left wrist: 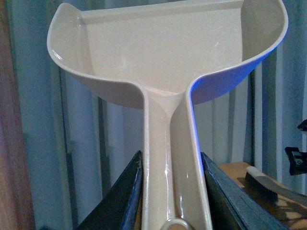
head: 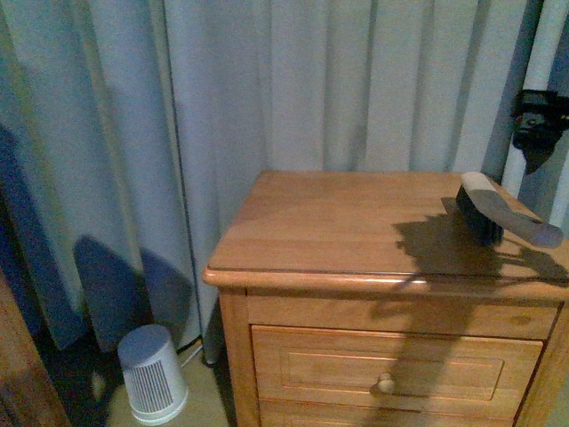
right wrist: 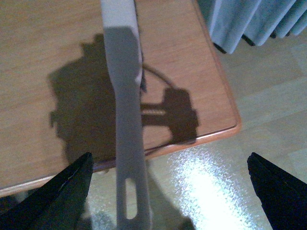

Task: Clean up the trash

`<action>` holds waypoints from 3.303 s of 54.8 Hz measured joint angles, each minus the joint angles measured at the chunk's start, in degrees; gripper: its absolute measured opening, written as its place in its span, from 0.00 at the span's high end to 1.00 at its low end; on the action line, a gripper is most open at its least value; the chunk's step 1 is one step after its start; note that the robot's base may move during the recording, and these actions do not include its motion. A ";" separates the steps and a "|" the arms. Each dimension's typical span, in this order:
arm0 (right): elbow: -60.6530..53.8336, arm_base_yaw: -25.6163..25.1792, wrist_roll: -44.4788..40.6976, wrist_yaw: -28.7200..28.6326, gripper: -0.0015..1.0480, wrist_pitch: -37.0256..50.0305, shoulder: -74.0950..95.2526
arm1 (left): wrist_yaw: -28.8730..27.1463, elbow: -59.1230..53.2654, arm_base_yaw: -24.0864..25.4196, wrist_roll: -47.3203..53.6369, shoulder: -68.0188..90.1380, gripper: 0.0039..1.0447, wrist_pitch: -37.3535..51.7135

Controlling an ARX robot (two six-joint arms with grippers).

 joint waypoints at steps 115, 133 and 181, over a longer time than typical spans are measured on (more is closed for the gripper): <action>-21.75 3.52 -13.99 1.03 0.80 37.16 -10.58 | 0.00 0.00 0.00 -0.02 0.00 0.72 0.00; -43.60 10.69 -27.15 11.02 0.80 49.86 -47.63 | -0.02 0.00 0.00 0.00 0.00 0.72 0.00; -54.10 17.94 -32.52 22.69 0.80 52.98 -63.49 | 0.24 -0.02 0.00 0.00 0.04 0.72 -0.02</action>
